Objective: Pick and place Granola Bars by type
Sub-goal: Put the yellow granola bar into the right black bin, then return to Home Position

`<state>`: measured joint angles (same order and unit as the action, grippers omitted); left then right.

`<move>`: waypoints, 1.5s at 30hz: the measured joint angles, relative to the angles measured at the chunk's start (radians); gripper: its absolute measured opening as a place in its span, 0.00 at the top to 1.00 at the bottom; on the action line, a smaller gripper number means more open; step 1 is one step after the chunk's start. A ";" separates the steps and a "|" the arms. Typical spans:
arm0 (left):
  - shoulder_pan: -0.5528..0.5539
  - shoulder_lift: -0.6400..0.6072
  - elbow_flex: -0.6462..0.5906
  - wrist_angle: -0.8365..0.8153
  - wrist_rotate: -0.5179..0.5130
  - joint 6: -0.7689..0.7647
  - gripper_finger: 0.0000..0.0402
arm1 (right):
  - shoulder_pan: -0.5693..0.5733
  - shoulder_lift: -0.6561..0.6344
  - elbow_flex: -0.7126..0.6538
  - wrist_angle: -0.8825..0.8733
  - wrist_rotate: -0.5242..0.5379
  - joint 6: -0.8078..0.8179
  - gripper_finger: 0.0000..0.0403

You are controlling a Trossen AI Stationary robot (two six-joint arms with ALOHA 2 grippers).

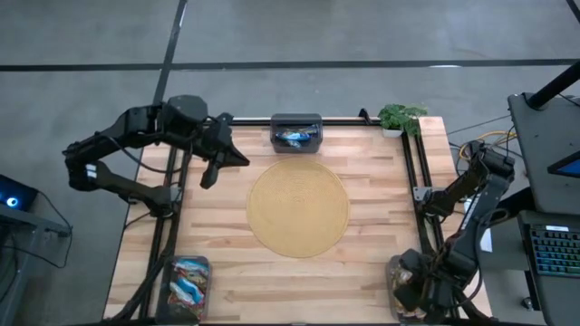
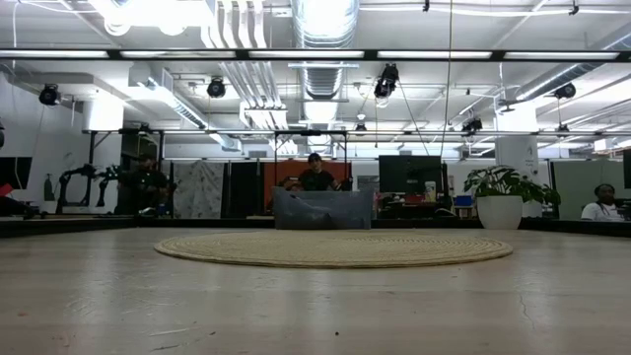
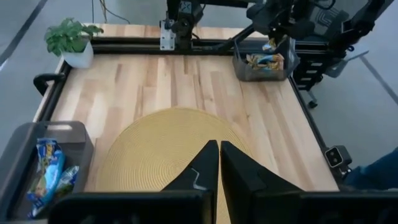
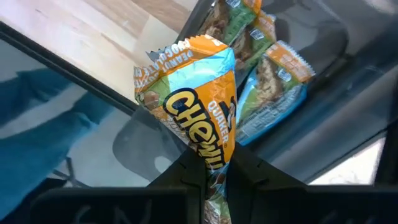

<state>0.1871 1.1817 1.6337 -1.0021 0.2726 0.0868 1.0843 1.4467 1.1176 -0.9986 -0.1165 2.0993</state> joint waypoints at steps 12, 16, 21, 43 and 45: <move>0.000 -0.029 -0.023 0.001 0.000 -0.034 1.00 | 0.000 0.000 -0.032 0.041 -0.016 0.181 0.93; 0.000 -0.028 -0.023 0.001 0.000 -0.034 1.00 | 0.000 0.000 -0.033 0.038 -0.016 0.179 0.93; 0.000 -0.027 -0.023 0.000 0.000 -0.034 1.00 | 0.000 0.000 -0.034 0.037 -0.015 0.179 0.93; 0.000 -0.027 -0.023 0.004 -0.002 -0.035 1.00 | -0.005 0.000 -0.028 0.034 0.109 0.105 0.57; 0.000 -0.027 -0.023 0.022 -0.004 -0.034 1.00 | -0.006 -0.004 -0.020 0.035 0.177 0.080 0.58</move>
<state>0.1875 1.1549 1.6108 -0.9801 0.2686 0.0529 1.0786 1.4424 1.0980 -0.9640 0.0601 2.1795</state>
